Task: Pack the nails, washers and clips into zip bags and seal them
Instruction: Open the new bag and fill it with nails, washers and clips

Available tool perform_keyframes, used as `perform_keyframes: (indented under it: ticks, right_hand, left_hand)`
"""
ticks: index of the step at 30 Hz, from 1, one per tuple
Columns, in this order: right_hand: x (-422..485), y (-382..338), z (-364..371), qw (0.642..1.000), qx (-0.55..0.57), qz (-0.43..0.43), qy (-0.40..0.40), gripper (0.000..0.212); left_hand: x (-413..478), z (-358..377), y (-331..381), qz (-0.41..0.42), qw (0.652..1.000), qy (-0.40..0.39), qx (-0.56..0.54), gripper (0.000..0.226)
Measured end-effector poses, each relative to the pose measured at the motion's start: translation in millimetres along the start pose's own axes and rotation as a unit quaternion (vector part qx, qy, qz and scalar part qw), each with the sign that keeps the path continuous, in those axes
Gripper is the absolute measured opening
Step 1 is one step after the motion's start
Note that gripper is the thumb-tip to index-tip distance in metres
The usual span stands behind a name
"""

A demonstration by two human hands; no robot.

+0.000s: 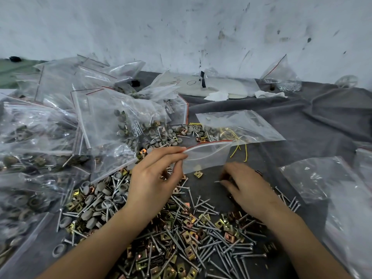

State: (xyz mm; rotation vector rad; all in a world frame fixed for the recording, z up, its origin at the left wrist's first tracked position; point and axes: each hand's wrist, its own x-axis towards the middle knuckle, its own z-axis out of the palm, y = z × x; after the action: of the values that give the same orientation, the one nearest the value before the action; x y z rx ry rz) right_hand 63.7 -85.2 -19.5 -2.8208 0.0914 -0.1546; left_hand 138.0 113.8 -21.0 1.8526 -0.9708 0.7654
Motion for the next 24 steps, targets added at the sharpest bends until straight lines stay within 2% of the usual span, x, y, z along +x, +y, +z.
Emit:
perform_keyframes:
  ticks: [2, 3, 4, 6, 7, 9, 13, 20, 24]
  right_hand:
    - [-4, -13, -7, 0.995, 0.066, -0.077, -0.002, 0.004]
    - [-7, -20, -9, 0.988, 0.094, -0.114, 0.047, 0.005]
    - [-10, -27, -10, 0.974, 0.106, -0.153, 0.129, 0.003]
    - [-16, -39, -9, 0.928, 0.08, -0.202, 0.301, 0.006]
    - [-18, -42, -8, 0.907, 0.061, -0.208, 0.36, 0.008]
    - [-19, -43, -9, 0.884, 0.034, -0.196, 0.423, 0.012]
    - [-15, -39, -6, 0.9, 0.019, -0.163, 0.404, 0.01]
    - [-14, -37, -5, 0.899, 0.026, -0.189, 0.394, 0.011]
    - [-12, -36, -1, 0.913, -0.015, -0.163, 0.373, 0.013]
  left_hand:
    - [0, 0, 1, 0.005, 1.0, -0.007, -0.01, 0.014]
    - [0, 0, 2, 0.013, 1.0, -0.011, -0.014, 0.014]
    - [0, 0, 1, 0.023, 0.999, -0.018, -0.016, 0.013]
    - [0, 0, 0, 0.048, 0.998, -0.04, -0.019, 0.012]
    - [0, 1, 0, 0.06, 0.997, -0.053, -0.023, 0.012]
    - [-1, 1, -1, 0.08, 0.994, -0.074, -0.029, 0.015]
    - [-2, 1, -2, 0.094, 0.991, -0.087, -0.038, 0.016]
    - [-1, 1, 0, 0.091, 0.992, -0.078, -0.041, 0.016]
    - [-1, 0, 0, 0.093, 0.991, -0.087, -0.04, 0.019]
